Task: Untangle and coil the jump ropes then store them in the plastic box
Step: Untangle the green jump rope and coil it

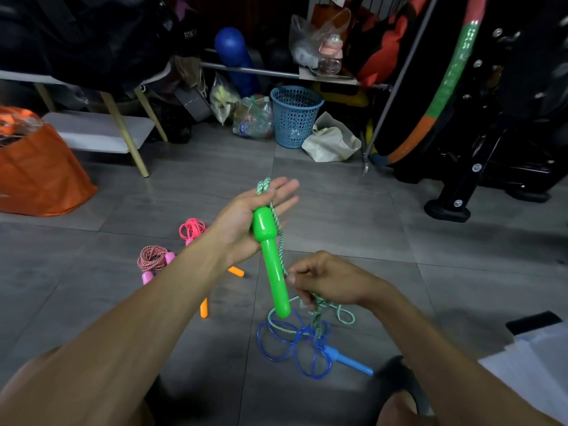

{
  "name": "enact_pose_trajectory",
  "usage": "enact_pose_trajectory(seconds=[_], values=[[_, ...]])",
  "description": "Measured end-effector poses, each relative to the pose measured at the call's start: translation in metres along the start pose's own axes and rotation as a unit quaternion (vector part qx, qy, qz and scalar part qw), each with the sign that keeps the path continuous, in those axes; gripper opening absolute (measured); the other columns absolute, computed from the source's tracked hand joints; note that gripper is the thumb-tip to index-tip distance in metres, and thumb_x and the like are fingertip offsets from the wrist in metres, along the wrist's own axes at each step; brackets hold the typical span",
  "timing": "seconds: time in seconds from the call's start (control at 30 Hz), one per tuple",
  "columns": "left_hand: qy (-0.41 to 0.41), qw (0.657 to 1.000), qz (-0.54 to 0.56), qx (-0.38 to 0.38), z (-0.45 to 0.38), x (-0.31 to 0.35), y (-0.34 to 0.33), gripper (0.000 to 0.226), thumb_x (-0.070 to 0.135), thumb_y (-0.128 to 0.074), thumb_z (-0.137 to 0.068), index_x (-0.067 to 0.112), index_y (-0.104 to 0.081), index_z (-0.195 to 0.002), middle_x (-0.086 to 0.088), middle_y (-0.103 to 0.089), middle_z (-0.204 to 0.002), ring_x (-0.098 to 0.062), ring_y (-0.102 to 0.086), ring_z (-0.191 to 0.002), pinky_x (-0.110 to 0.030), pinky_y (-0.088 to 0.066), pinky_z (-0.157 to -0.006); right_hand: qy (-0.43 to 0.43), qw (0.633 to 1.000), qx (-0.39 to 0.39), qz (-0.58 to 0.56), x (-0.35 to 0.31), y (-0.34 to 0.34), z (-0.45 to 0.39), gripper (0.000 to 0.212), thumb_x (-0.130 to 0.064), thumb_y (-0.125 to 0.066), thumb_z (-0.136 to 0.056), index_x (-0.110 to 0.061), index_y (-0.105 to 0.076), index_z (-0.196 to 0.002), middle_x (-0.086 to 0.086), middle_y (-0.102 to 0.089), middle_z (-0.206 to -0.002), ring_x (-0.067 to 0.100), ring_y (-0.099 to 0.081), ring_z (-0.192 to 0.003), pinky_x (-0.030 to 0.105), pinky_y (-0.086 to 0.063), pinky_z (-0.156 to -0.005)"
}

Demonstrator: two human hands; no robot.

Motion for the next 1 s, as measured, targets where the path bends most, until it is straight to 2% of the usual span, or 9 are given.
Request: enact_pose_trajectory(seconds=[0.07, 0.1, 0.17, 0.2, 0.3, 0.47, 0.67, 0.8, 1.0], values=[[-0.023, 0.970, -0.236, 0.053, -0.002, 0.000, 0.007, 0.026, 0.001, -0.043, -0.097, -0.001, -0.054, -0.121, -0.016, -0.062, -0.120, -0.024, -0.063, -0.103, -0.019, -0.053, -0.078, 0.011, 1.000, 0.004, -0.026, -0.003, 0.001, 0.001, 0.018, -0.017, -0.056, -0.094, -0.010, -0.069, -0.082, 0.005, -0.062, -0.059, 0.029, -0.062, -0.065, 0.039, -0.047, -0.070], [-0.023, 0.913, -0.405, 0.047, 0.000, -0.001, 0.010, 0.020, 0.002, -0.046, -0.096, 0.002, -0.058, -0.113, -0.016, -0.064, -0.116, -0.023, -0.064, -0.098, -0.019, -0.053, -0.079, 0.010, 0.999, 0.024, -0.044, -0.003, 0.007, 0.001, 0.013, -0.014, -0.059, -0.091, -0.004, -0.068, -0.089, 0.009, -0.065, -0.065, 0.032, -0.064, -0.072, 0.037, -0.047, -0.070], [0.038, 0.797, -0.600, -0.057, 0.008, -0.015, 0.014, 0.012, 0.009, -0.048, -0.097, 0.010, -0.059, -0.100, -0.009, -0.068, -0.102, -0.021, -0.064, -0.091, -0.023, -0.049, -0.080, 0.009, 0.993, 0.069, -0.094, -0.002, 0.023, 0.003, 0.014, -0.003, -0.063, -0.087, -0.004, -0.068, -0.100, 0.022, -0.066, -0.082, 0.027, -0.063, -0.074, 0.029, -0.050, -0.071], [0.081, 0.779, -0.613, -0.103, 0.014, -0.021, 0.015, 0.013, 0.011, -0.046, -0.098, 0.008, -0.059, -0.099, -0.009, -0.069, -0.092, -0.021, -0.065, -0.082, -0.023, -0.049, -0.072, 0.011, 0.989, 0.088, -0.120, -0.002, 0.031, 0.005, 0.019, 0.001, -0.063, -0.085, -0.006, -0.068, -0.102, 0.024, -0.063, -0.085, 0.023, -0.062, -0.074, 0.026, -0.051, -0.073], [0.147, 0.854, -0.482, -0.132, 0.025, -0.021, 0.010, 0.025, 0.017, -0.044, -0.099, 0.000, -0.062, -0.094, -0.004, -0.050, -0.053, -0.016, -0.048, -0.048, -0.022, -0.045, -0.051, 0.020, 0.983, 0.126, -0.130, 0.002, 0.049, 0.008, 0.026, 0.000, -0.067, -0.082, -0.012, -0.067, -0.104, 0.011, -0.059, -0.076, 0.020, -0.056, -0.072, 0.025, -0.046, -0.072], [0.105, 0.952, -0.261, -0.118, 0.025, -0.009, -0.001, 0.031, 0.028, -0.050, -0.090, 0.011, -0.046, -0.064, -0.001, -0.041, -0.047, -0.012, -0.040, -0.035, -0.024, -0.046, -0.048, 0.013, 0.978, 0.209, 0.016, 0.008, 0.050, 0.000, 0.021, -0.002, -0.070, -0.079, -0.022, -0.066, -0.080, 0.000, -0.058, -0.071, 0.004, -0.050, -0.060, 0.018, -0.045, -0.062], [0.040, 0.983, -0.178, 0.001, 0.016, -0.003, 0.015, 0.033, 0.023, -0.046, -0.096, 0.012, -0.045, -0.065, 0.001, -0.042, -0.045, -0.013, -0.039, -0.034, -0.022, -0.044, -0.047, -0.018, 0.966, 0.248, 0.076, 0.027, 0.053, -0.004, 0.029, -0.008, -0.067, -0.077, -0.036, -0.060, -0.083, -0.009, -0.062, -0.082, 0.012, -0.061, -0.084, 0.035, -0.052, -0.083], [-0.016, 0.985, -0.135, 0.102, 0.010, 0.004, 0.032, 0.034, 0.025, -0.048, -0.097, 0.013, -0.046, -0.066, 0.002, -0.042, -0.044, -0.013, -0.041, -0.034, -0.024, -0.043, -0.050, -0.003, 0.971, 0.226, -0.072, 0.020, 0.059, 0.003, 0.025, 0.002, -0.063, -0.082, -0.022, -0.064, -0.087, 0.000, -0.074, -0.087, 0.018, -0.068, -0.090, 0.033, -0.051, -0.086], [-0.054, 0.988, -0.101, 0.106, 0.010, 0.008, 0.029, 0.034, 0.027, -0.045, -0.098, 0.013, -0.045, -0.067, 0.001, -0.043, -0.046, -0.014, -0.041, -0.036, -0.024, -0.047, -0.051, -0.047, 0.938, 0.158, -0.305, 0.021, 0.049, 0.001, 0.023, -0.002, -0.042, -0.096, -0.014, -0.061, -0.098, 0.008, -0.063, -0.086, 0.022, -0.061, -0.071, 0.038, -0.050, -0.077]])
Point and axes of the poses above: each hand's wrist, its own z-axis away from the middle knuckle, its own y-axis out of the back of the hand, x = y × z, the point moved 4 cm from there along -z, towards the middle knuckle
